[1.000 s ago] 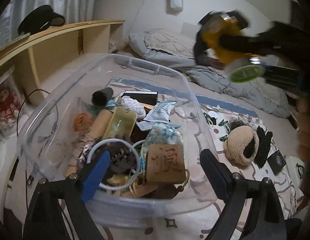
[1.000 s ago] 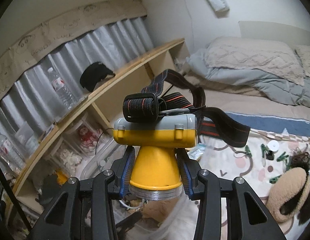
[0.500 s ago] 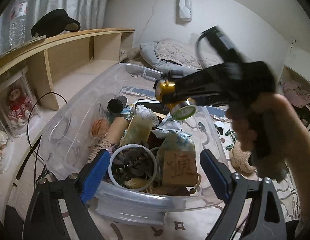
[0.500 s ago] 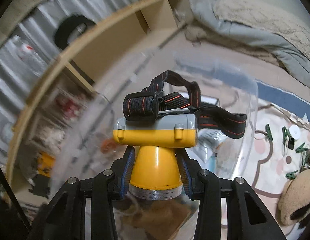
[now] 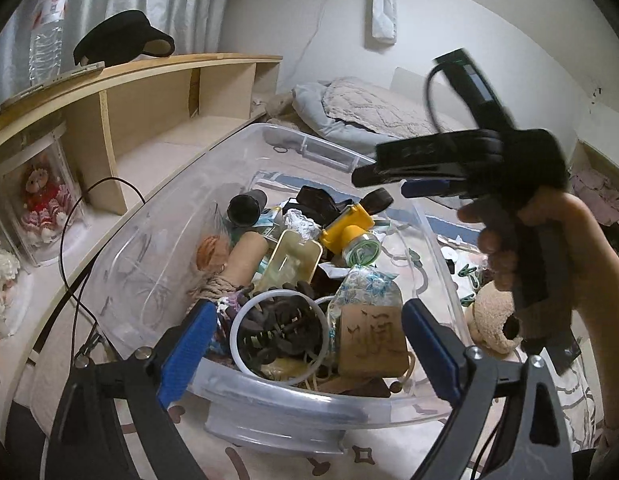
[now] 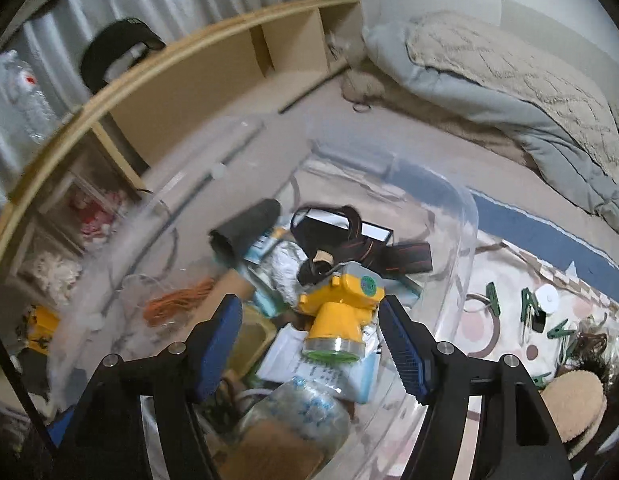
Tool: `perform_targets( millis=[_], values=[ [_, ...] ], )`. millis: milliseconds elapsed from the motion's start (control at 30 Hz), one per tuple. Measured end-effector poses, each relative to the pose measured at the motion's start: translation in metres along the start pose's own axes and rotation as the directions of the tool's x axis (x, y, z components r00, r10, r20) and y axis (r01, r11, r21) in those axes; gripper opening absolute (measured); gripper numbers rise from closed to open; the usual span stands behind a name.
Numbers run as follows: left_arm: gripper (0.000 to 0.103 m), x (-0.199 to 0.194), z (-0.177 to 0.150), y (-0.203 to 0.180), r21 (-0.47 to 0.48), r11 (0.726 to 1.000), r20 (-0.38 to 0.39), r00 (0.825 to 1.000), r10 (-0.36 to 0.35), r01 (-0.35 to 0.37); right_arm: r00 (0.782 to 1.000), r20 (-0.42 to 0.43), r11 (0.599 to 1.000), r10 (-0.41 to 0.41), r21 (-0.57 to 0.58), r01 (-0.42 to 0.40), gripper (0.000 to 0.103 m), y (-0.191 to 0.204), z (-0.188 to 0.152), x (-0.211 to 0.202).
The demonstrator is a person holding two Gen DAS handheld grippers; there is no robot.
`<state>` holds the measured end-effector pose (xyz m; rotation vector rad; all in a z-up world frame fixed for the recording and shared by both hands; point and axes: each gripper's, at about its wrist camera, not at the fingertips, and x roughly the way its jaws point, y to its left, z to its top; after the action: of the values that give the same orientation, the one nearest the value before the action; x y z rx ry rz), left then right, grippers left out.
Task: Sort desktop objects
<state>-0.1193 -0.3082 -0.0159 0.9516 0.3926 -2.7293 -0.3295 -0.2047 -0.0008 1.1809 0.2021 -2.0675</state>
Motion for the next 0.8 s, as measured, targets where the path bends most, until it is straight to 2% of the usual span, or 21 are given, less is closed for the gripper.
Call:
perform_targets(
  millis=[267,300,333,367,400,500,567,800],
  values=[
    [0.094,-0.007,0.001,-0.002,0.003,1.0,0.008,1.0,0.01,-0.01,0.99,0.071,0.992,0.125,-0.009,-0.124,0.072,0.004,-0.009,-0.02],
    [0.095,-0.009,0.0,-0.003,0.005,1.0,0.01,1.0,0.011,-0.011,0.988,0.081,0.991,0.134,-0.01,-0.134,0.078,0.003,-0.013,-0.023],
    [0.095,-0.01,0.001,-0.003,0.006,1.0,0.013,1.0,0.014,-0.014,0.986,0.091,0.991,0.137,-0.013,-0.136,0.083,0.003,-0.015,-0.024],
    [0.095,-0.012,0.001,-0.004,0.009,1.0,0.018,1.0,0.019,-0.019,0.986,0.103,0.991,0.134,-0.015,-0.133,0.093,0.002,-0.019,-0.027],
    [0.097,-0.013,0.001,-0.004,0.01,1.0,0.022,1.0,0.022,-0.023,0.985,0.113,0.992,0.129,-0.016,-0.128,0.095,0.001,-0.021,-0.03],
    [0.102,-0.019,0.003,-0.005,0.011,0.999,0.043,0.998,0.036,-0.036,0.983,0.129,0.992,0.128,-0.007,-0.129,0.096,-0.002,-0.028,-0.036],
    [0.103,-0.022,0.003,-0.006,0.012,0.999,0.051,0.998,0.042,-0.043,0.979,0.145,0.99,0.143,-0.005,-0.144,0.103,-0.004,-0.033,-0.042],
    [0.103,-0.031,0.004,-0.007,0.001,0.997,0.06,0.995,0.078,-0.078,0.969,0.217,0.992,0.122,-0.062,-0.111,0.103,-0.002,-0.049,-0.069]
  ],
)
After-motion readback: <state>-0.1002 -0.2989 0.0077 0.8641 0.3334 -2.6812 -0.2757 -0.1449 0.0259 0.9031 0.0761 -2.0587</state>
